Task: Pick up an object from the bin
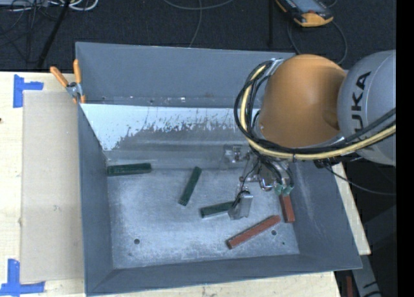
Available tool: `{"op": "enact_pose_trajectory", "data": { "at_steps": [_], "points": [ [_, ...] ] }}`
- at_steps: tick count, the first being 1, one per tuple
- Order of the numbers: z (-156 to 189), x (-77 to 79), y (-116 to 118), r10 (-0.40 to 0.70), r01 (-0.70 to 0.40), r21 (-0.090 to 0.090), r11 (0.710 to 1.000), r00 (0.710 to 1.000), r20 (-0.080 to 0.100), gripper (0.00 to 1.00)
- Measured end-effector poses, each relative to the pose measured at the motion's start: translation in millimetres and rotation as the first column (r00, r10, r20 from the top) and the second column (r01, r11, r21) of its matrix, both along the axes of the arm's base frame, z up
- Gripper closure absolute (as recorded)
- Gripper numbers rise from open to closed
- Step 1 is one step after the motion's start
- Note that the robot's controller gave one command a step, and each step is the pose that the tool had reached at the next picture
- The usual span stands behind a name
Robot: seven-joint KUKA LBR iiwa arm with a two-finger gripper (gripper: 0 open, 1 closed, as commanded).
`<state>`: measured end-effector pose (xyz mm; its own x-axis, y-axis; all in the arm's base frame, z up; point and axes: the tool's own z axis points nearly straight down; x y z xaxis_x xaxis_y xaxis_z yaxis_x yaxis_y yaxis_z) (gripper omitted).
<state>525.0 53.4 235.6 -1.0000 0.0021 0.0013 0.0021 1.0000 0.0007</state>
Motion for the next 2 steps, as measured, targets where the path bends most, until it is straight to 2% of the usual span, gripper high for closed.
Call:
{"op": "enact_pose_trajectory", "data": {
  "at_steps": [1,2],
  "points": [
    [-159,-32.1,-37,0.021,-0.021,-0.001,1.0,1.0,-0.008,0.0],
    [-165,80.3,-26,0.104,-0.104,0.0,0.995,0.995,0.009,0.0]
  ]
}}
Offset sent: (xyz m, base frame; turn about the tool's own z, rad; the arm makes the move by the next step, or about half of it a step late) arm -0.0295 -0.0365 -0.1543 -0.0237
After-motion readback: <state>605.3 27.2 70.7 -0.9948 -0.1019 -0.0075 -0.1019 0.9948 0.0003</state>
